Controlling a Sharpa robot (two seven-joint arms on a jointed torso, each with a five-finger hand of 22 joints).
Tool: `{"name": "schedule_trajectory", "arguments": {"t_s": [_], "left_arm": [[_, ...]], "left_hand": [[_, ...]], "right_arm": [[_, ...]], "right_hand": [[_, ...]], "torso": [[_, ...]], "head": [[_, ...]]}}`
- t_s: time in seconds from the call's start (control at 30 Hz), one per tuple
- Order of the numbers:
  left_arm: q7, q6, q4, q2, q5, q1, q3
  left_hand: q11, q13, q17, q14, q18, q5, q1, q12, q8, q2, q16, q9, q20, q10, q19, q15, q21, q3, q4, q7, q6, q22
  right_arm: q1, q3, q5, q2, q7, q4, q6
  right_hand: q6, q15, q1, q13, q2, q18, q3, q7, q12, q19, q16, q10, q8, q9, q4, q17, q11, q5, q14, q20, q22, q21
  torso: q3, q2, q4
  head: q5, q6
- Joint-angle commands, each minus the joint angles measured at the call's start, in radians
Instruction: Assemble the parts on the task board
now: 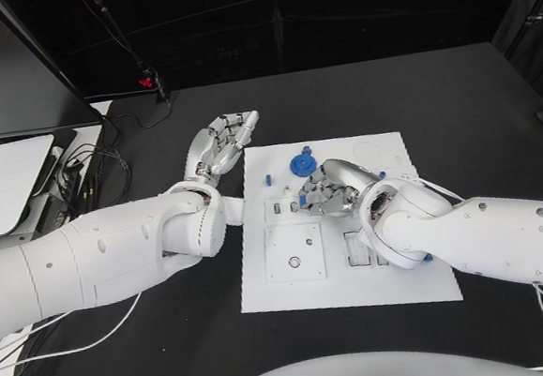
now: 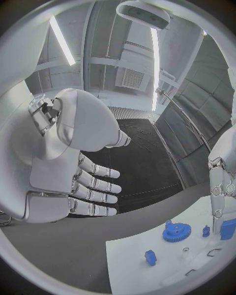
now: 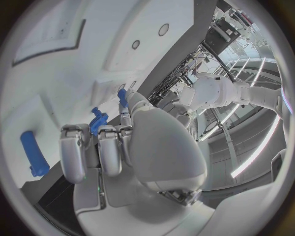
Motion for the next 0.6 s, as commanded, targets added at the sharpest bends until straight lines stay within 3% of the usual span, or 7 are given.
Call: {"name": "schedule_trajectory", "arguments": {"t_s": [0.03, 0.6], "left_arm": [[0.258, 0.008, 0.001, 0.001, -0.006, 0.002, 0.001], [0.259, 0.009, 0.001, 0.0, -0.006, 0.002, 0.001]], "left_hand": [[0.001, 0.0, 0.0, 0.01, -0.002, 0.004, 0.01, 0.006, 0.002, 0.003, 0.003, -0.001, 0.004, 0.008, -0.005, 0.0, 0.005, -0.006, 0.0, 0.144, 0.007, 0.0], [0.001, 0.0, 0.0, 0.01, -0.002, 0.004, 0.01, 0.006, 0.002, 0.003, 0.003, -0.001, 0.004, 0.008, -0.005, 0.0, 0.005, -0.006, 0.0, 0.144, 0.007, 0.0]], "right_arm": [[0.001, 0.001, -0.021, 0.002, -0.003, -0.001, -0.009], [-0.005, 0.001, -0.016, 0.024, -0.016, -0.027, 0.025]], "right_hand": [[0.047, 0.007, -0.003, 0.263, 0.005, -0.007, 0.001, 0.001, 0.003, 0.106, 0.002, 0.104, -0.004, 0.0, -0.007, 0.263, 0.004, 0.004, 0.102, 0.008, 0.263, 0.003], [0.041, 0.009, -0.009, 0.263, 0.003, -0.007, -0.001, 0.003, 0.003, 0.106, 0.002, 0.104, -0.016, -0.004, -0.01, 0.263, 0.007, 0.002, 0.102, 0.009, 0.263, 0.003]], "torso": [[0.0007, 0.001, 0.0017], [-0.001, -0.001, 0.0001]], "head": [[-0.001, -0.002], [-0.004, -0.007]]}}
